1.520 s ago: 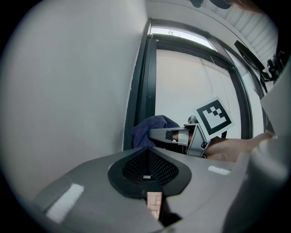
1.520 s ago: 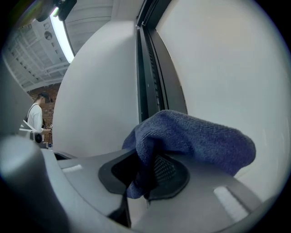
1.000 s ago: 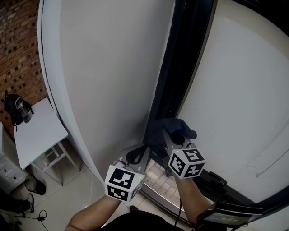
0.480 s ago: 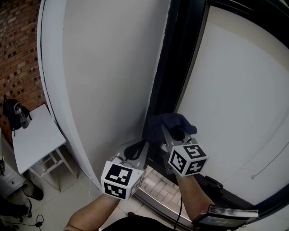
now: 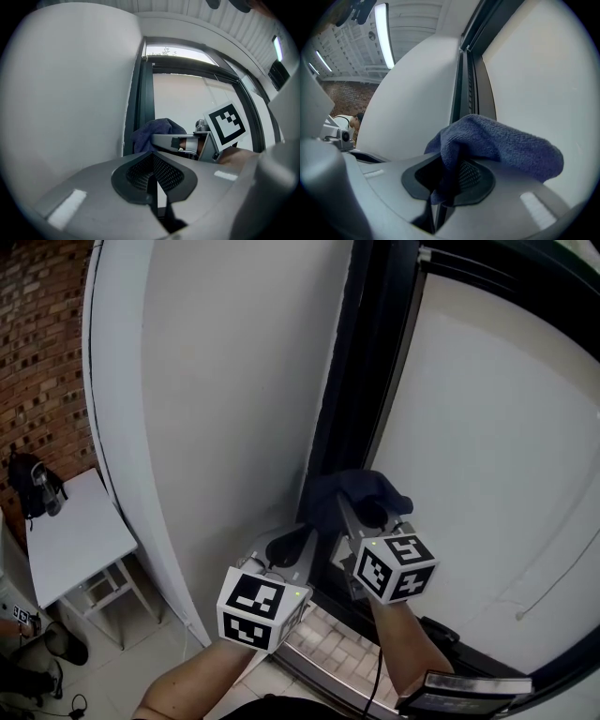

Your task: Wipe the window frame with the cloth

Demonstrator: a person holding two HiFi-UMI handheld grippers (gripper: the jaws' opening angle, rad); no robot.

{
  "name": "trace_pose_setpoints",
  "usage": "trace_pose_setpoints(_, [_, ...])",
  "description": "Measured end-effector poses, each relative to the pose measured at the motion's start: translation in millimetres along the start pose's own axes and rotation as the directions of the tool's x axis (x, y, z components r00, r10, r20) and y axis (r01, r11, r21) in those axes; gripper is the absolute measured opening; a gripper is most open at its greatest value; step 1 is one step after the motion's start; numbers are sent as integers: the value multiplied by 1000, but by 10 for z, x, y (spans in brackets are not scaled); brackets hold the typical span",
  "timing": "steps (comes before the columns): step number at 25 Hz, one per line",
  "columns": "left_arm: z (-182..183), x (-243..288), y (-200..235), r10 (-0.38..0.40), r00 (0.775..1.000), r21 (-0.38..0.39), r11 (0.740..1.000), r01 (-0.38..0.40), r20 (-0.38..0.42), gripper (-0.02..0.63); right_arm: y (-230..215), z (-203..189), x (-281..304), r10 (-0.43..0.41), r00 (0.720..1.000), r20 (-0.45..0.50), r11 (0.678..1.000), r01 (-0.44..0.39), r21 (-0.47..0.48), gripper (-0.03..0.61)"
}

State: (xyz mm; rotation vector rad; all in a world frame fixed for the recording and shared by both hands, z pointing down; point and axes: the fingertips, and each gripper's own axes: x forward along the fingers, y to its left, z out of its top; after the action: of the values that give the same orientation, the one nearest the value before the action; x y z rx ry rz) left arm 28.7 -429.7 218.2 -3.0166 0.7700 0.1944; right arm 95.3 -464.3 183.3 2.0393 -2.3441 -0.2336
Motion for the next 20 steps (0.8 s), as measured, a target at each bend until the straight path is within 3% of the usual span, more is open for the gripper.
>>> trace_pose_setpoints(10, [-102, 131, -30, -7, 999, 53, 999, 4, 43, -6, -77, 30, 26, 5, 995, 102, 1000, -2, -31, 64])
trace_pose_setpoints(20, [268, 257, 9, -11, 996, 61, 998, 5, 91, -6, -119, 547, 60, 19, 986, 169, 996, -3, -93, 64])
